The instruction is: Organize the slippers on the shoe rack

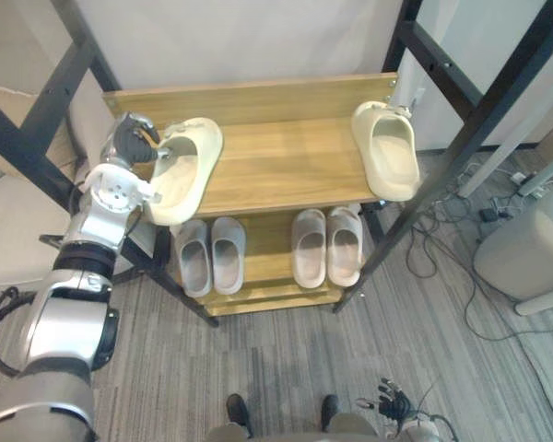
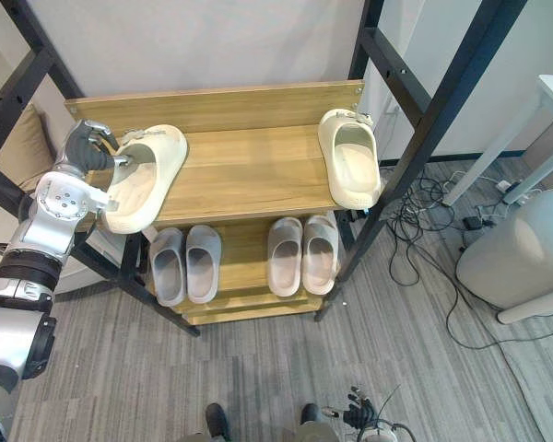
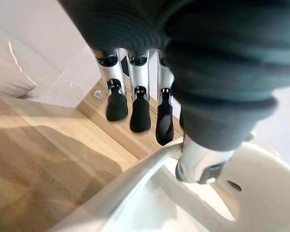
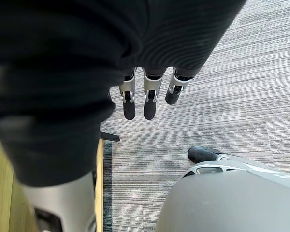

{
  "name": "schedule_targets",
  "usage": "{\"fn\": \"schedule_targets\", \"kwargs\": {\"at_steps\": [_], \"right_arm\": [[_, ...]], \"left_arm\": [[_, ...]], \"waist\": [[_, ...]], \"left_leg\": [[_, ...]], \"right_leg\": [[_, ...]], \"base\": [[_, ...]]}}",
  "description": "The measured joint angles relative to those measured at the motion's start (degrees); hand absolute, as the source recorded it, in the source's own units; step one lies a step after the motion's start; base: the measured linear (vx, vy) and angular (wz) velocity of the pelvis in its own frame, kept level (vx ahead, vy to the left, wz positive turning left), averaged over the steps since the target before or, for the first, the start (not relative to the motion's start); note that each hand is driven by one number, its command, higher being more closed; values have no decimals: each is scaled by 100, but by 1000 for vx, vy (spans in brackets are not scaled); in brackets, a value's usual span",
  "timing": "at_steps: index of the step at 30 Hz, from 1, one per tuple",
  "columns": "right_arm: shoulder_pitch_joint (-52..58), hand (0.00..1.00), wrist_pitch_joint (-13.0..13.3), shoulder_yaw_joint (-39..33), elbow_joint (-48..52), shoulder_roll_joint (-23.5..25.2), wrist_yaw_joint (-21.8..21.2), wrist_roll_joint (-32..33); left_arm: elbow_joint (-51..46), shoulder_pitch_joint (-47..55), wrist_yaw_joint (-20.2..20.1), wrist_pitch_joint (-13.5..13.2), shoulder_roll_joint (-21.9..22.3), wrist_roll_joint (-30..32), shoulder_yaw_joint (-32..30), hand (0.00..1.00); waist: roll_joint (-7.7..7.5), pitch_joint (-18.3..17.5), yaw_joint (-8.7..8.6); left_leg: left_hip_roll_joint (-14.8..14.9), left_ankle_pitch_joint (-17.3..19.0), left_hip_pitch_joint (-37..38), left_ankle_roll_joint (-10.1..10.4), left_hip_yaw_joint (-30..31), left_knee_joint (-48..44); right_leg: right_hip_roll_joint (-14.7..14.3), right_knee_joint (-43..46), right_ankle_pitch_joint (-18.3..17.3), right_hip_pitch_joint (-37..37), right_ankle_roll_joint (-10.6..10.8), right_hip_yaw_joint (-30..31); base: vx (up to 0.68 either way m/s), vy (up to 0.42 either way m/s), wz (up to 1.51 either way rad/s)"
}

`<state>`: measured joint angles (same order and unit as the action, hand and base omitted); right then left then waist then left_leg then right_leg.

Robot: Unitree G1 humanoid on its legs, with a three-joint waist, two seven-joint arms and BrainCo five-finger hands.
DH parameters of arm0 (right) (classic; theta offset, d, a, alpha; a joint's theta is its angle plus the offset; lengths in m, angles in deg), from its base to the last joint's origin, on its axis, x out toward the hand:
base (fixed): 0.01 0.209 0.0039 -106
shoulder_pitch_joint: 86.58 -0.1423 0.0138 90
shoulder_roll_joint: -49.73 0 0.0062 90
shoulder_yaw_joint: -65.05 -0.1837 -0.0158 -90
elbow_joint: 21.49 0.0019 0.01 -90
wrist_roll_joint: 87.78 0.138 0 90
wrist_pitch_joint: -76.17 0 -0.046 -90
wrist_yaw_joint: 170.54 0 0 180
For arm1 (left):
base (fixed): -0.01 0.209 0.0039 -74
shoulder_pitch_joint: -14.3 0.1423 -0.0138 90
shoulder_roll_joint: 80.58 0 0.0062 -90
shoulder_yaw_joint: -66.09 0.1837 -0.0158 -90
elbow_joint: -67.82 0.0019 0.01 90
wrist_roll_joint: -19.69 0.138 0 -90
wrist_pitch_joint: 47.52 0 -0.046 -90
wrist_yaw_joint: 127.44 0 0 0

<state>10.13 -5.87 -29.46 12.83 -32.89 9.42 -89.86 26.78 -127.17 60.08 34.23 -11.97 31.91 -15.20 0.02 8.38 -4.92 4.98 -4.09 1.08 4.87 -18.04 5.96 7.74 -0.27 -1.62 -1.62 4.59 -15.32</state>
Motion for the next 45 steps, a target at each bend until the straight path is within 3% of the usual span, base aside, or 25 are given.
{"fn": "schedule_targets", "kwargs": {"at_steps": [8,18,30,42,43,45], "right_arm": [[-190,0,-4,8,71,134,84,48],[-229,0,-15,12,93,162,171,50],[-218,0,-65,-47,106,67,348,96],[-178,0,-68,-206,122,-62,401,111],[-176,0,-69,-206,121,-64,437,113],[-179,0,-68,-206,129,-62,467,168]], "left_arm": [[-161,-1,8,15,341,-18,14,100],[-392,-13,137,23,1097,-146,221,100],[-281,-293,362,127,1841,-336,380,100],[264,-981,486,247,2042,-336,346,100],[298,-981,486,249,2042,-336,331,0],[330,-1031,491,250,2043,-336,189,0]], "waist": [[8,0,-13],[79,4,-84],[379,50,-331],[672,210,-499],[683,216,-523],[690,219,-531]], "left_leg": [[-28,-6,2,-5,146,0],[-49,-8,90,-6,261,1],[-41,-7,159,-5,103,0],[-19,-4,46,-2,-74,1],[-14,-4,32,-2,-126,1],[-9,-4,-7,-2,-180,0]], "right_leg": [[25,-5,2,-68,3,-127],[33,-75,2,-256,3,-237],[28,-114,38,-227,-9,-45],[17,-151,202,66,10,251],[11,-152,218,112,10,300],[9,-152,250,161,6,341]], "base": [[-14,-3,7],[-8,-3,5],[-7,-3,-8],[-39,-1,-14],[-37,-6,-18],[-27,-12,-17]]}}
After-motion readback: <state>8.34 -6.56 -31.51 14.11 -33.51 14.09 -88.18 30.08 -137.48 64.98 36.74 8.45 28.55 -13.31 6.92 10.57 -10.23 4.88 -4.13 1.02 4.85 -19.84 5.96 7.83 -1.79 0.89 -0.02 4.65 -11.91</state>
